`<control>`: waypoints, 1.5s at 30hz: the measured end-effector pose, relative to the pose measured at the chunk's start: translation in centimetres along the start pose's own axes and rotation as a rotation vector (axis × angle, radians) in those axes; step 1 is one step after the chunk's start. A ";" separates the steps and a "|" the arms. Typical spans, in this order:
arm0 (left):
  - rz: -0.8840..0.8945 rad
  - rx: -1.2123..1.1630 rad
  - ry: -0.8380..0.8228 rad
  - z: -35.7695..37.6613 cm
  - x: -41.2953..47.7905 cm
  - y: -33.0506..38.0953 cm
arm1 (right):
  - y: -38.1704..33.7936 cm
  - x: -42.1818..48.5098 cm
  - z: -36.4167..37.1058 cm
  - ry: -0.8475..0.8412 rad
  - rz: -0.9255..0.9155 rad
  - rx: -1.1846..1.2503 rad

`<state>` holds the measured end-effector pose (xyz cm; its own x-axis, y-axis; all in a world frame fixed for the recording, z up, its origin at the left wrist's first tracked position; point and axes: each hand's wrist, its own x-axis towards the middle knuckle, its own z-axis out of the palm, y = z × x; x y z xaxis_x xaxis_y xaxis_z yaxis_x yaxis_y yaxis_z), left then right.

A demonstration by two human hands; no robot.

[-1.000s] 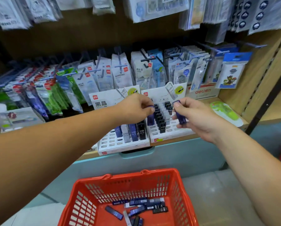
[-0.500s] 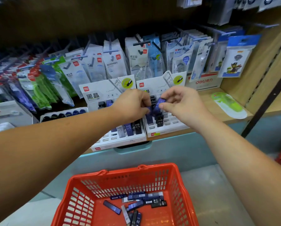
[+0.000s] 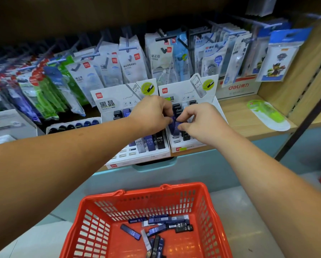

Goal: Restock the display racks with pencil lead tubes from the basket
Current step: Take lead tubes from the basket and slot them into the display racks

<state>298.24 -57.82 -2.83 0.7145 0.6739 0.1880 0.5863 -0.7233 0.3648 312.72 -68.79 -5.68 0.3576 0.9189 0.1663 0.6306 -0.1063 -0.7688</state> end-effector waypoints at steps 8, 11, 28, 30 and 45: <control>0.003 0.062 -0.166 -0.6 0.6 0.7 | -0.4 0.4 0.0 -0.012 -0.024 -0.093; 0.009 0.071 -0.213 -0.7 0.5 0.8 | -0.4 0.3 0.5 -0.027 -0.043 -0.197; 0.007 -0.216 0.266 -1.9 -15.7 -3.5 | -2.8 -5.9 2.7 0.139 -0.316 -0.544; -0.044 -0.255 0.163 0.8 -19.2 -4.2 | -3.6 -8.9 3.9 0.125 -0.371 -0.538; -0.449 -0.288 -0.518 19.1 -33.1 -13.3 | 7.6 -22.4 21.2 -0.673 0.616 -0.289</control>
<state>274.13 -73.41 -31.32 0.5599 0.6867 -0.4636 0.7920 -0.2791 0.5430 294.84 -82.12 -28.33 0.2690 0.6866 -0.6754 0.6417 -0.6507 -0.4060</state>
